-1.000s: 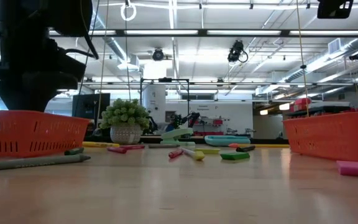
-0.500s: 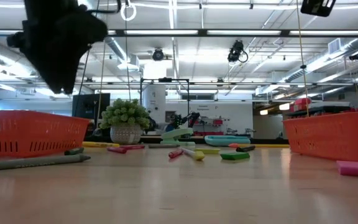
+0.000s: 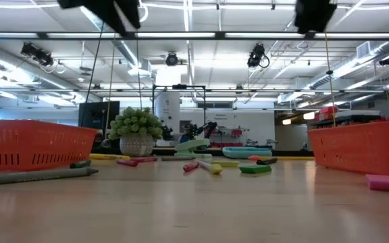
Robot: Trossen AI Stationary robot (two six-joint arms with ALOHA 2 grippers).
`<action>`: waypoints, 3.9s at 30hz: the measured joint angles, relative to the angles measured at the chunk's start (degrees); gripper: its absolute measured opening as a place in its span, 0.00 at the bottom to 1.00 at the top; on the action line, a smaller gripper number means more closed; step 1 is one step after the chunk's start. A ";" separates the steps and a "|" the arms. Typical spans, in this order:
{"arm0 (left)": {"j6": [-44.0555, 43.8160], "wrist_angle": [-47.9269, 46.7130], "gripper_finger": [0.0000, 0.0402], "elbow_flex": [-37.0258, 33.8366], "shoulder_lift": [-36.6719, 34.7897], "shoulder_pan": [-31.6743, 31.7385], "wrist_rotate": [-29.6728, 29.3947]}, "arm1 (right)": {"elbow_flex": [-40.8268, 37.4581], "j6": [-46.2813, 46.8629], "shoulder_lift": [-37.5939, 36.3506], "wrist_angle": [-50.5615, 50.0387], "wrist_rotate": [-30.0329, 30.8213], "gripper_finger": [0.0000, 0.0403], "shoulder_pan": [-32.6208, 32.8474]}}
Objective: Sort crayons/erasers/pens/pencils in bins
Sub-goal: Put the green eraser into the bottom left orange basket
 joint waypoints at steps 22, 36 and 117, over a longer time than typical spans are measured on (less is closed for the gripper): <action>5.91 3.79 0.29 8.05 0.00 -6.56 -5.78 | 0.00 -42.21 22.91 18.69 1.61 0.39 -1.43; 3.97 4.85 0.23 8.05 0.00 -8.86 -5.77 | 0.00 -50.83 31.19 16.59 -3.86 0.39 -3.54; 64.15 31.65 0.25 8.05 0.00 -3.73 -4.74 | -4.72 -7.57 -2.43 21.55 -34.93 0.22 -16.82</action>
